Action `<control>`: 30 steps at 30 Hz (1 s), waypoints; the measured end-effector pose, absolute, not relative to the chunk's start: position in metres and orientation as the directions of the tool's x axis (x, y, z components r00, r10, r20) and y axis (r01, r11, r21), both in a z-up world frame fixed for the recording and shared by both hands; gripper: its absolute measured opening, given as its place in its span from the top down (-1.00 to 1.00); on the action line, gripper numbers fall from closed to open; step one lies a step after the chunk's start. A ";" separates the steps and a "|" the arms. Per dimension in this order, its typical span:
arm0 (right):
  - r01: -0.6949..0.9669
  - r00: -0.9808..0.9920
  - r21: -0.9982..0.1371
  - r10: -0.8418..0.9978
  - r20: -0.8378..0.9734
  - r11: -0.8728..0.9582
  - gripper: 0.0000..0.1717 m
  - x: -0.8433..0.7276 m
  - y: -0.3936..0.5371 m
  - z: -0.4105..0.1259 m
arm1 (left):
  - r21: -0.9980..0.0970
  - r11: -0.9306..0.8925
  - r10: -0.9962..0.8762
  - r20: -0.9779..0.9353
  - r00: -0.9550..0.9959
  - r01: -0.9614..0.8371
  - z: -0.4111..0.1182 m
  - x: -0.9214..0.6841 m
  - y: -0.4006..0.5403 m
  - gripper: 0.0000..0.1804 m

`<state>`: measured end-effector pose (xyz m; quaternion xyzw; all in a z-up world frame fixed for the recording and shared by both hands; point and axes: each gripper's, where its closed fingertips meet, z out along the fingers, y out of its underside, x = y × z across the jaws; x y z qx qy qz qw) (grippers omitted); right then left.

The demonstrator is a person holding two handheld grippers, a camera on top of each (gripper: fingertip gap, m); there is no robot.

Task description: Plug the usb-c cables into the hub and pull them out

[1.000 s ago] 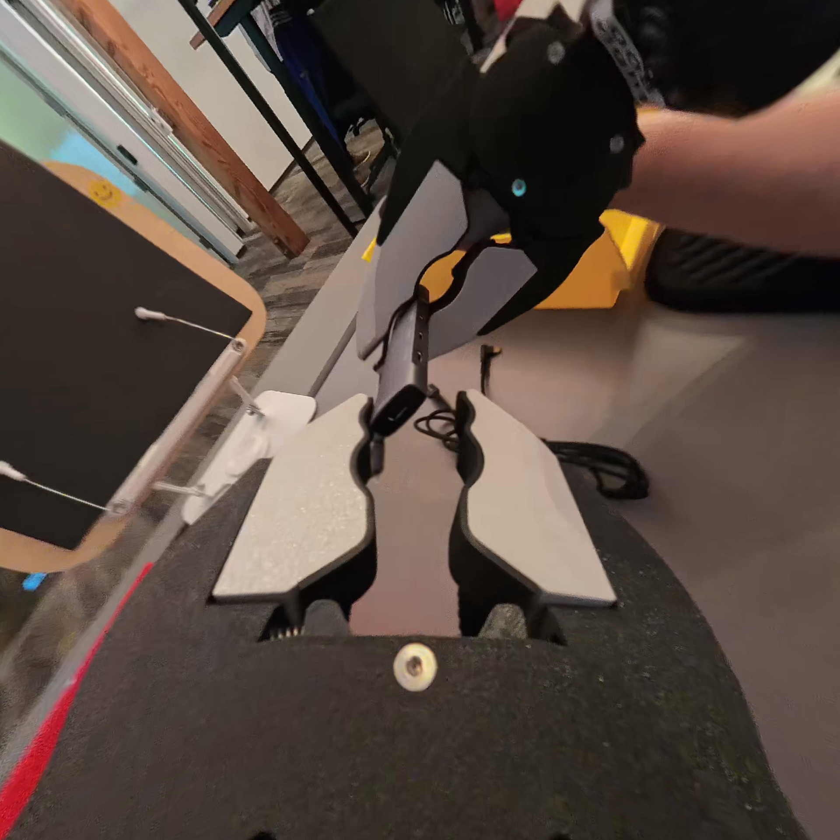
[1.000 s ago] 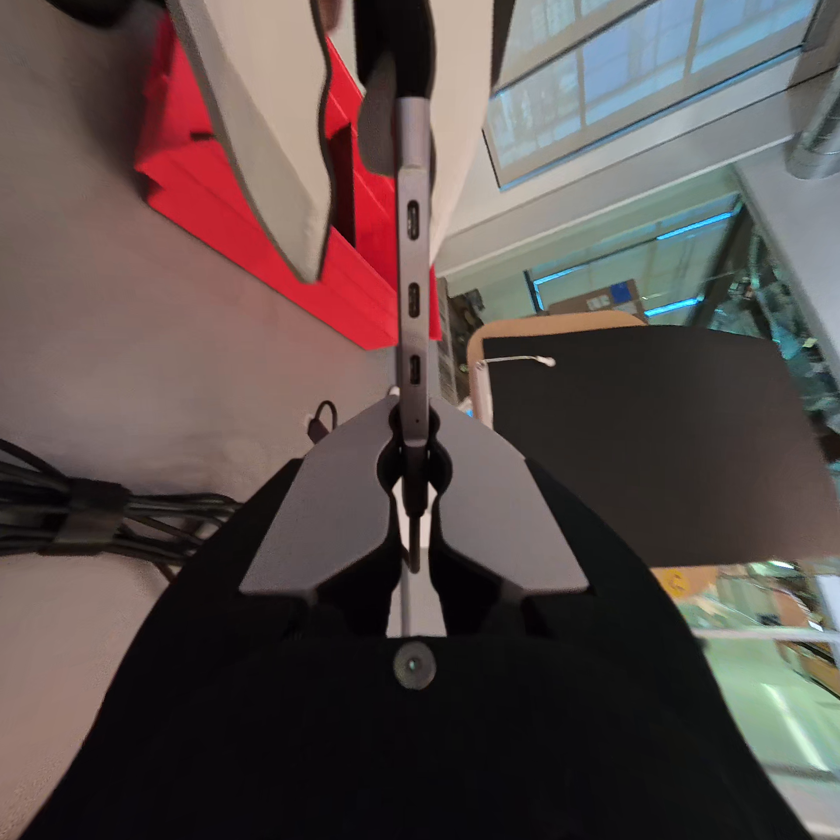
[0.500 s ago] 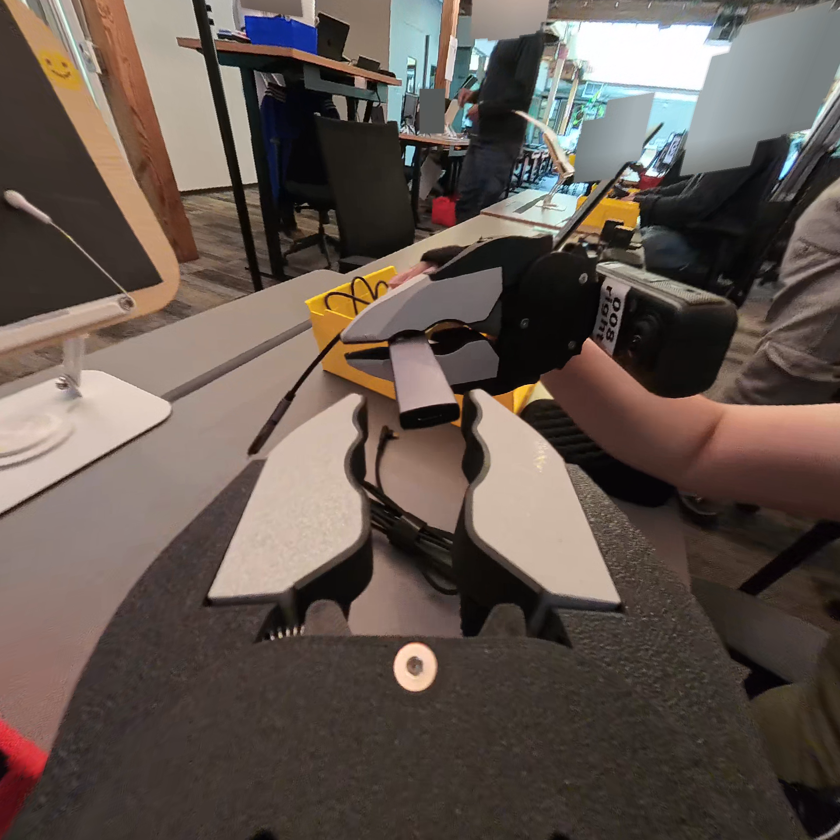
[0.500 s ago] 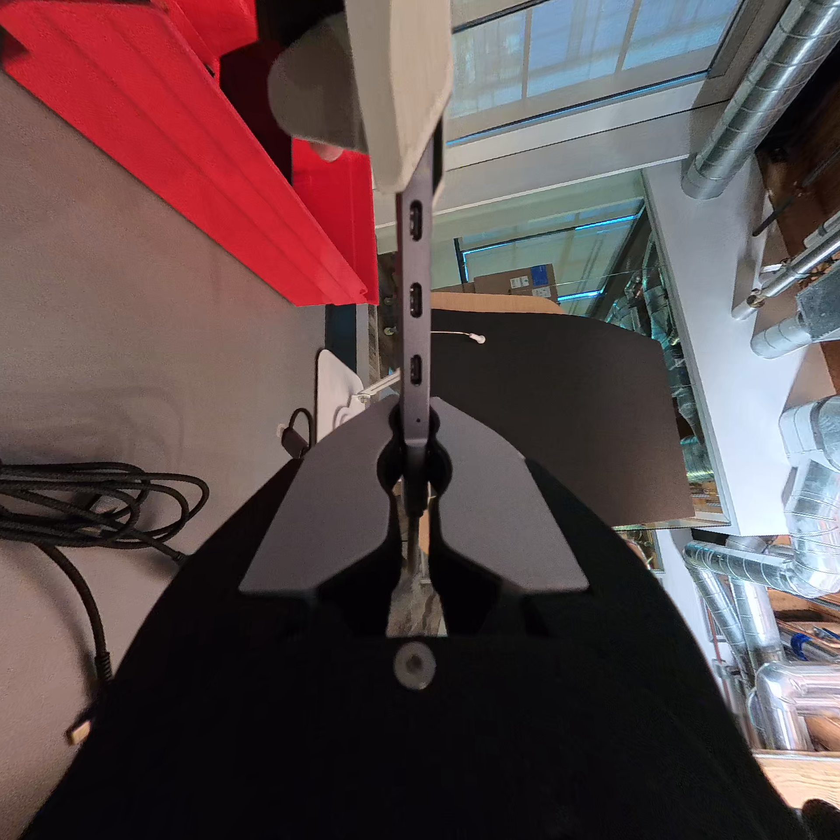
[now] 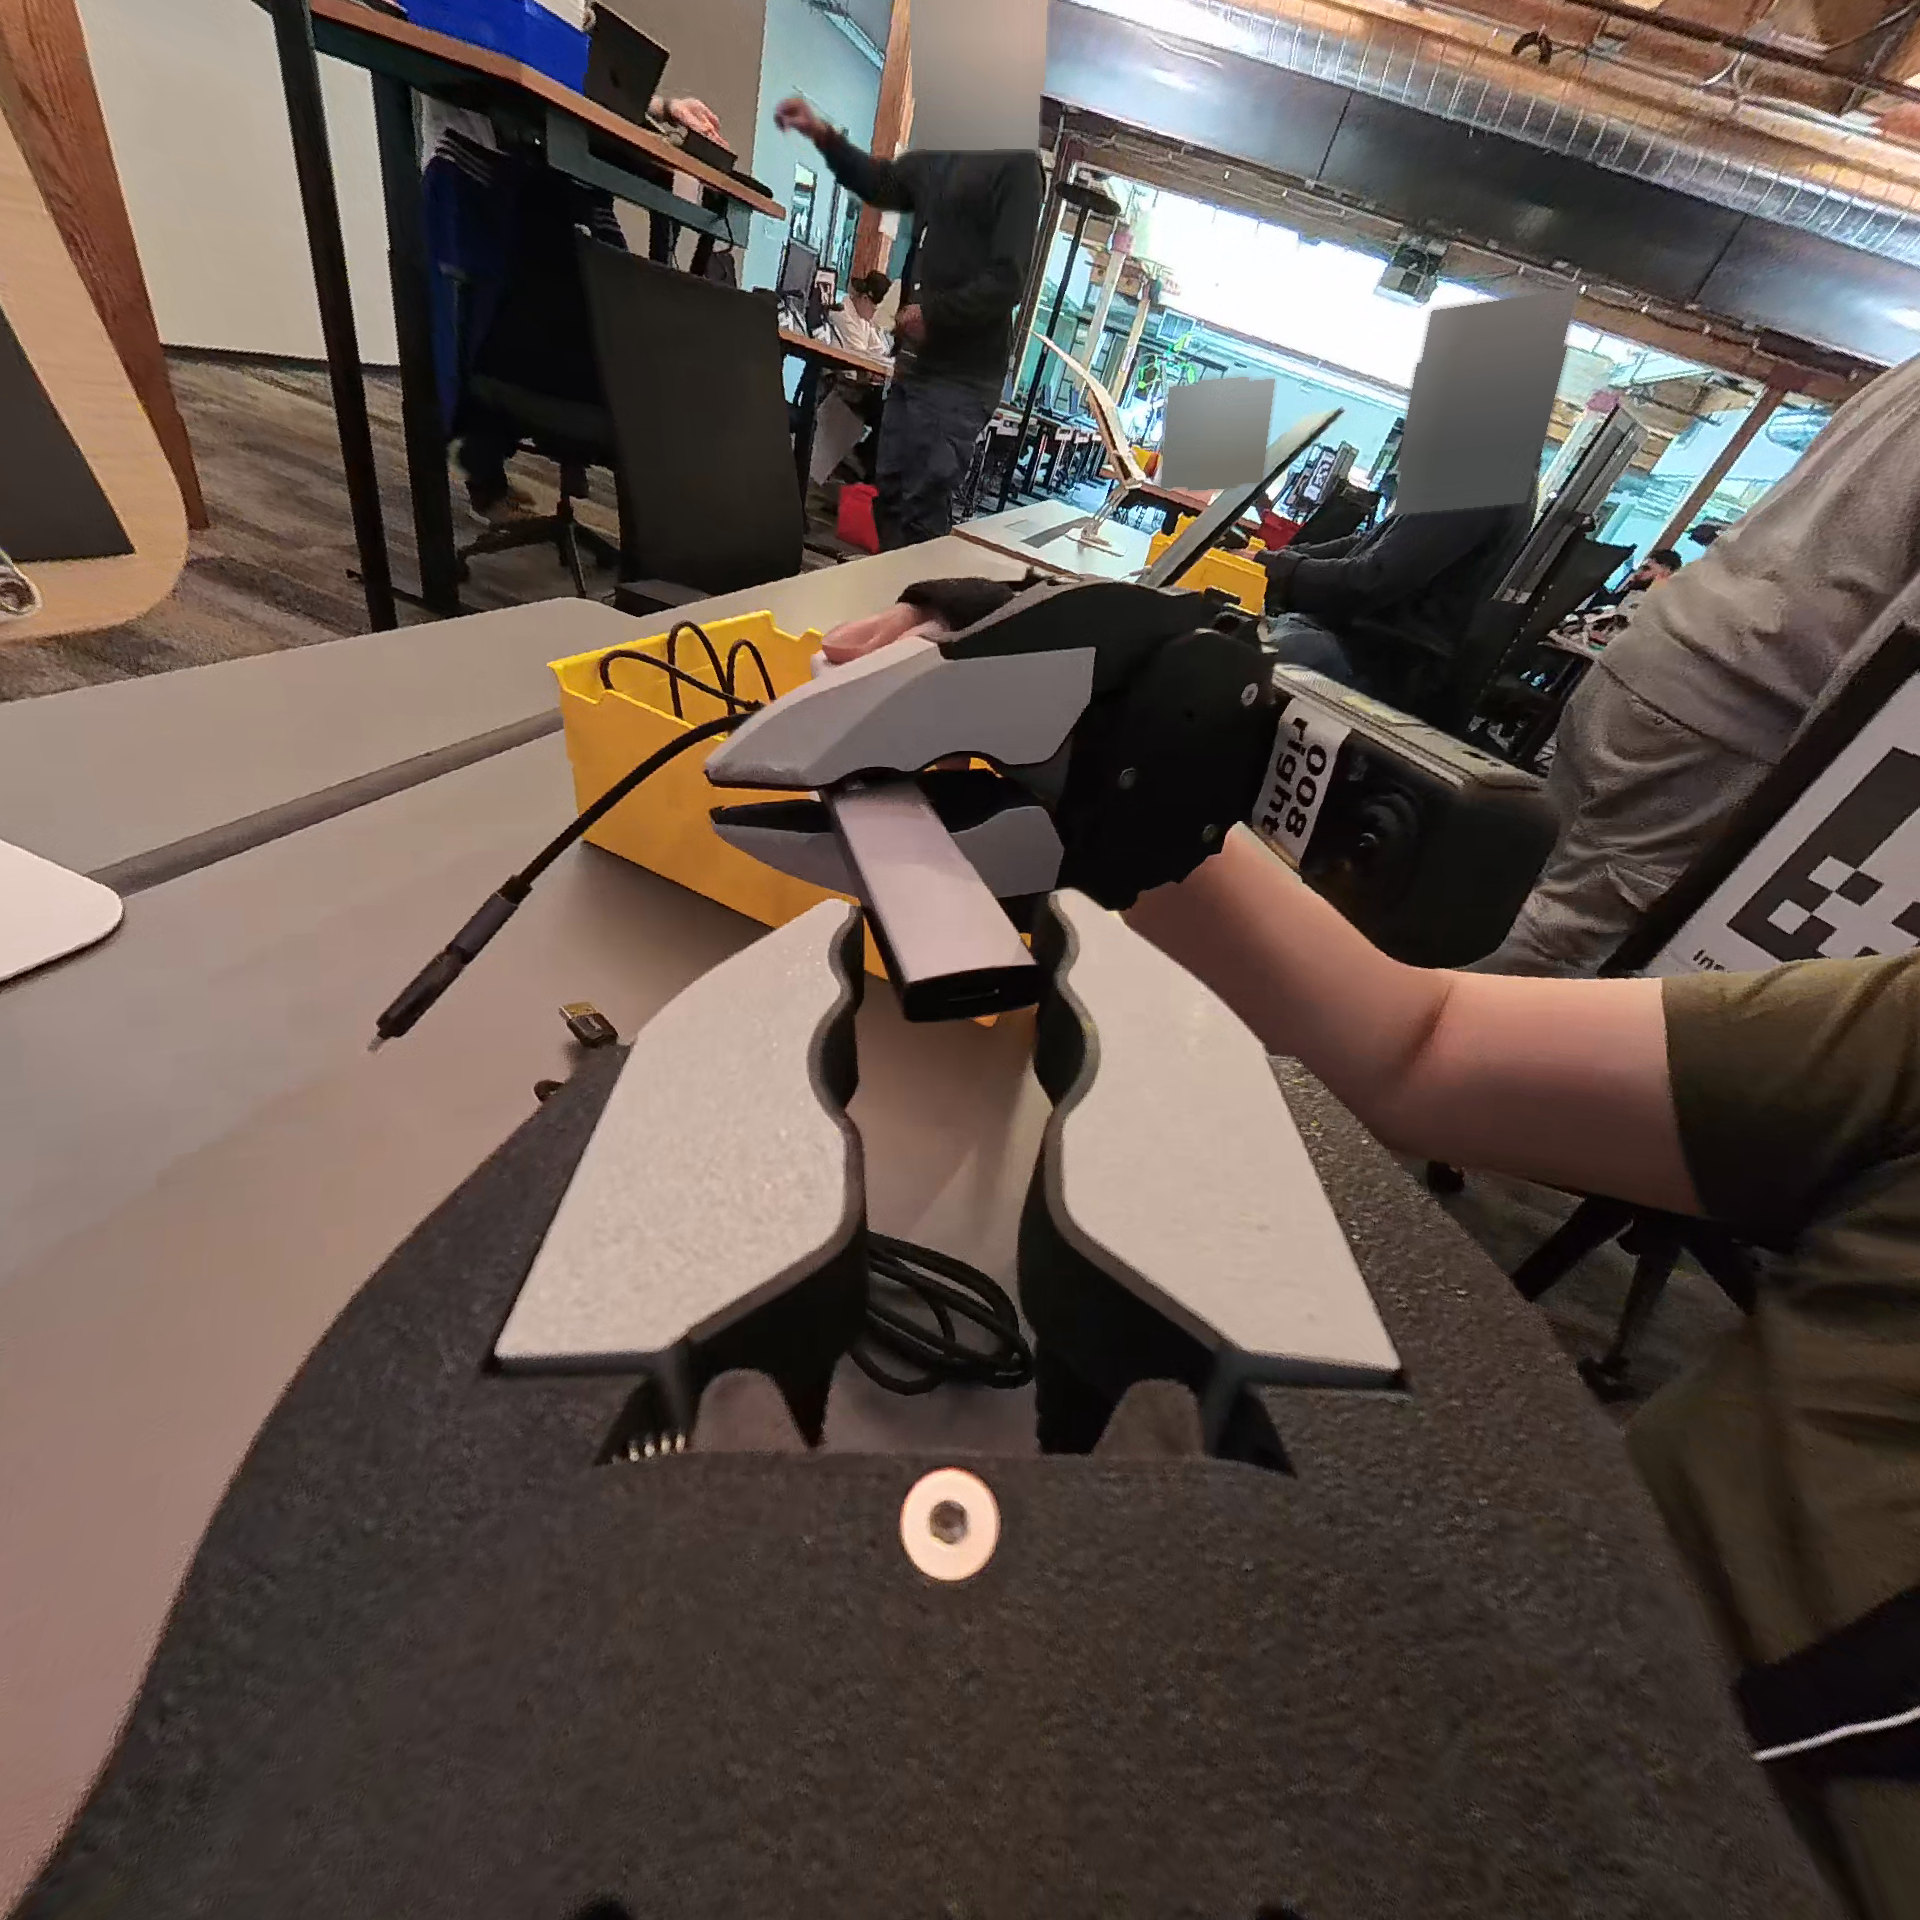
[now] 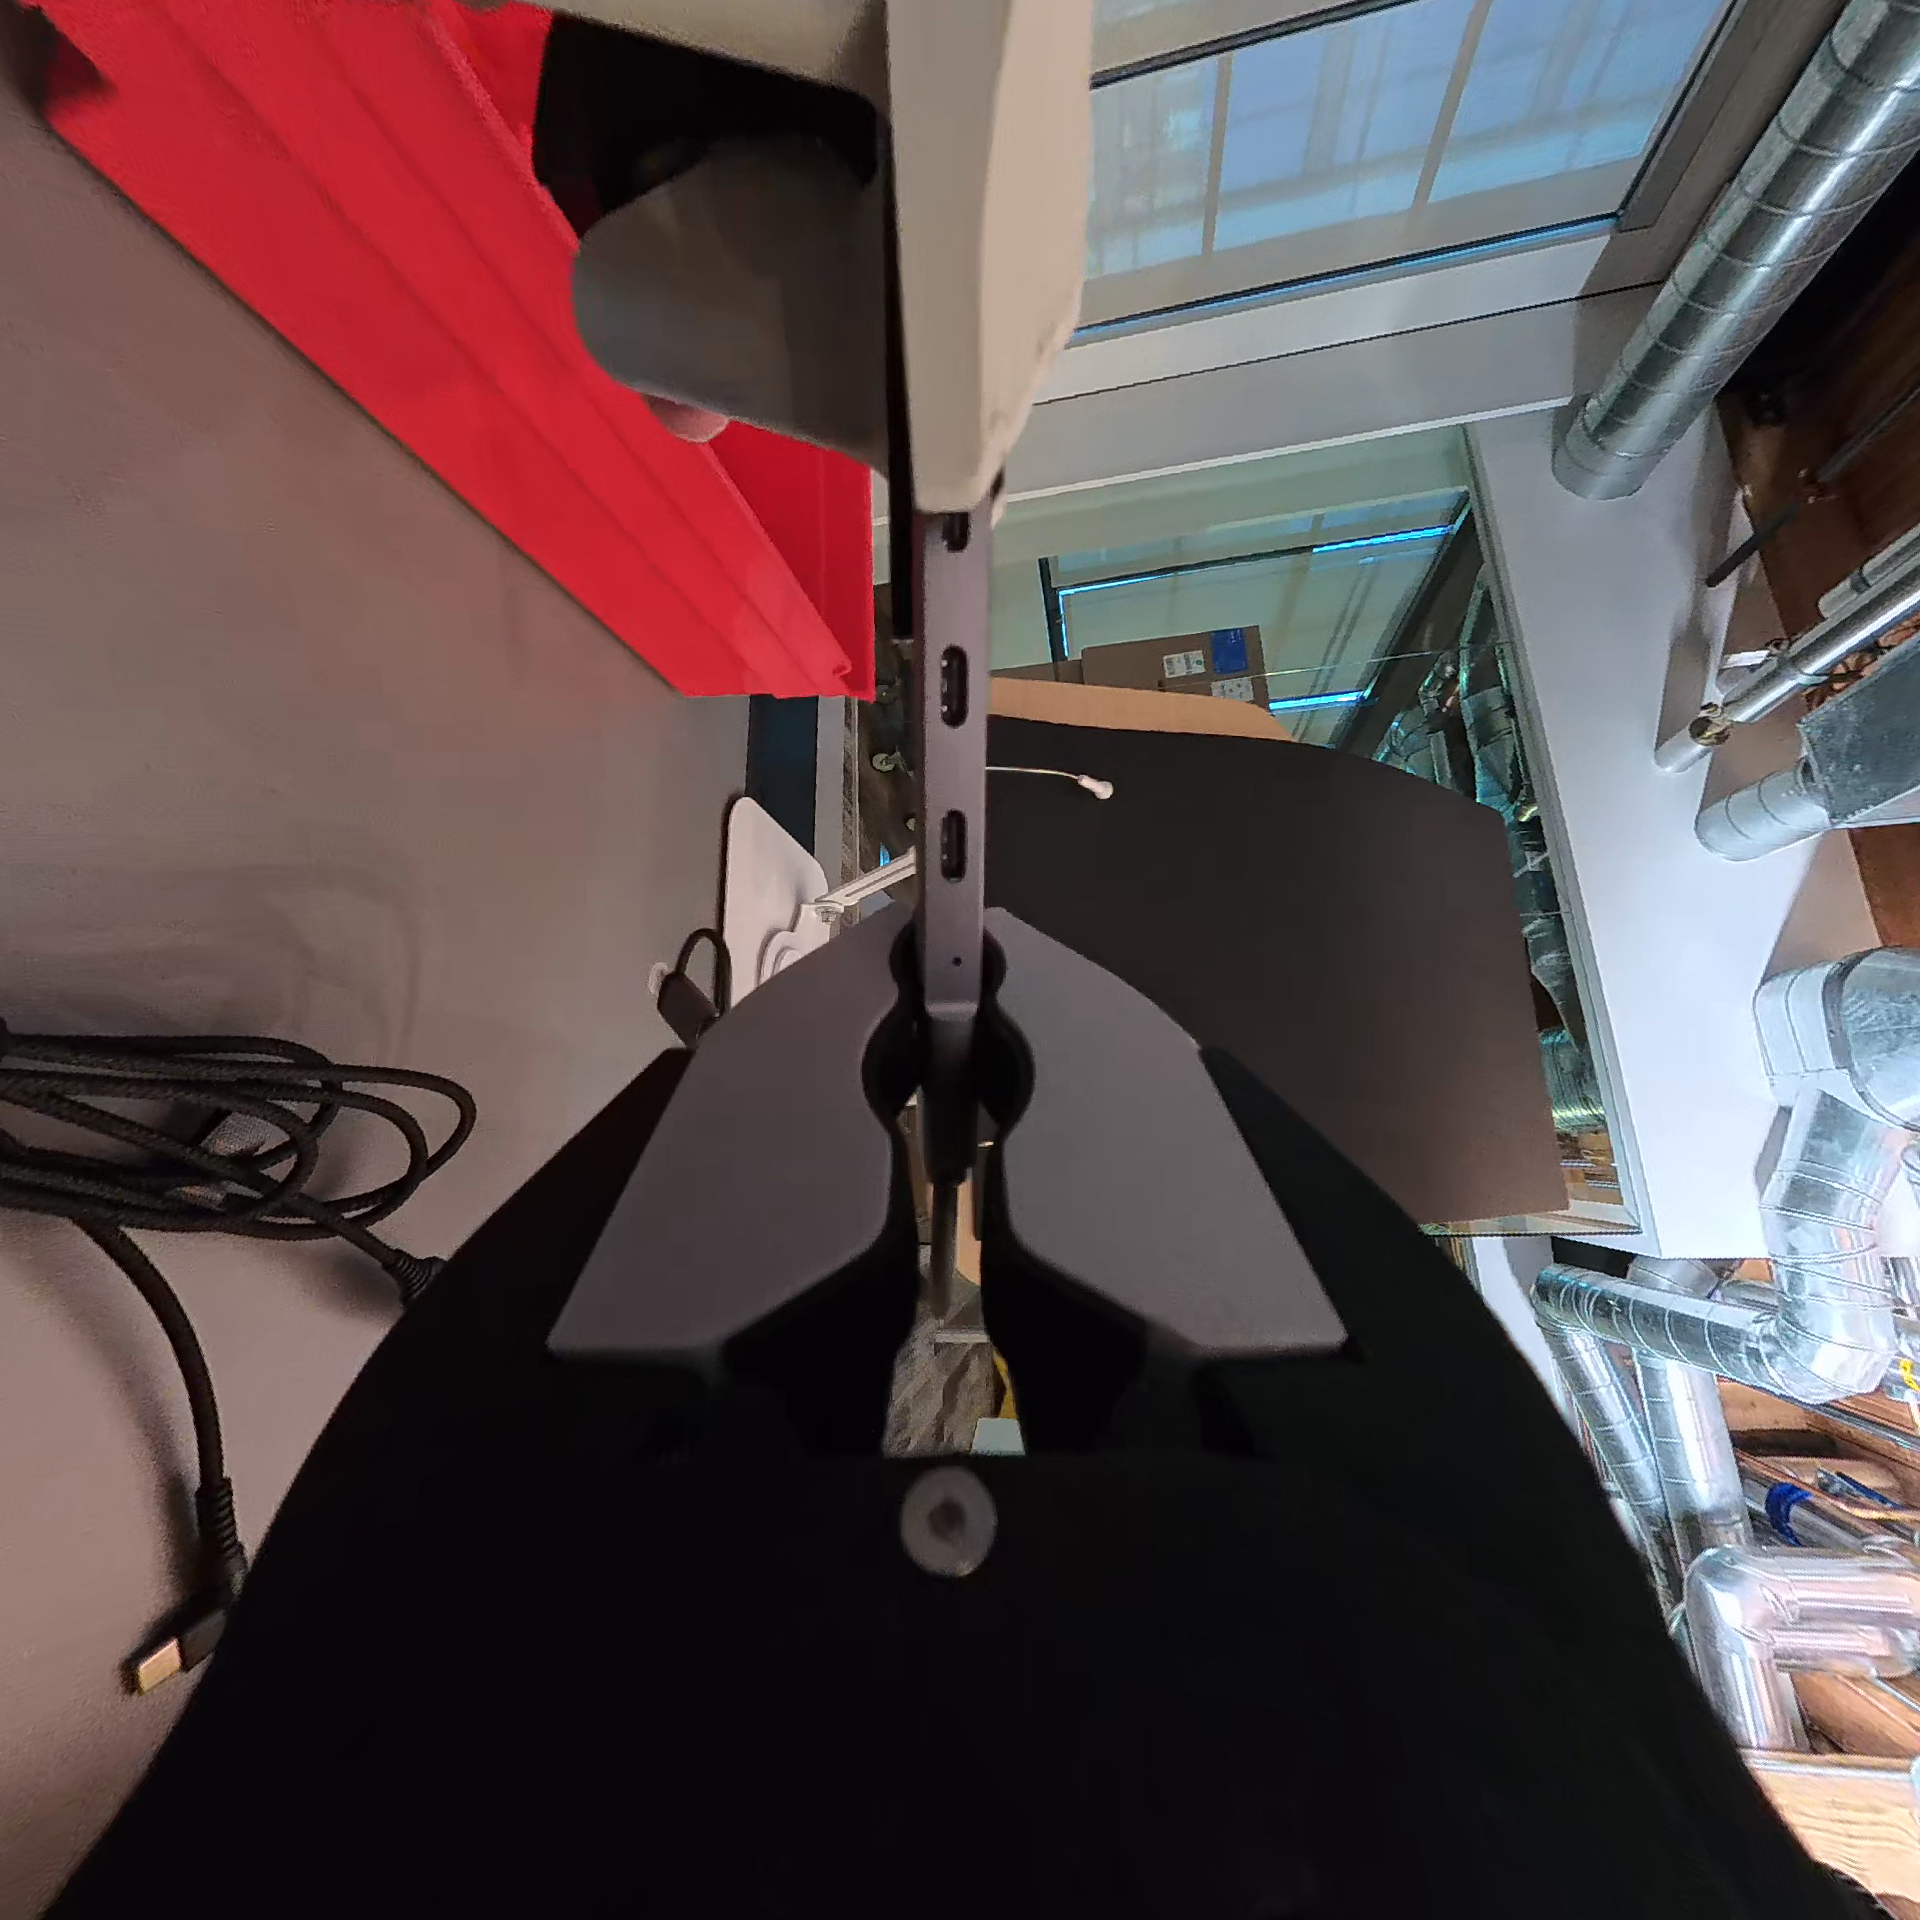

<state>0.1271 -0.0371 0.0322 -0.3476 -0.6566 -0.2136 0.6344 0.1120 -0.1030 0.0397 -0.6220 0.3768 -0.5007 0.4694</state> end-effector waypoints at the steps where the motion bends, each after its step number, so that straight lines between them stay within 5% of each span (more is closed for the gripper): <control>1: 0.728 0.043 -0.160 0.189 0.981 0.666 0.93 0.127 -0.037 0.031 | -0.962 -0.272 -0.940 0.265 0.216 -0.002 0.039 0.112 -0.103 0.67; 13: 0.713 0.070 -0.196 0.210 0.975 0.673 0.90 0.127 -0.035 0.029 | -0.901 -0.422 -0.887 0.433 0.159 0.102 0.035 0.114 -0.092 0.73; 30: 0.743 0.133 -0.222 0.186 0.973 0.632 0.91 0.168 -0.026 0.057 | -0.922 -0.385 -0.921 0.386 -0.047 -0.038 0.062 0.155 -0.092 0.65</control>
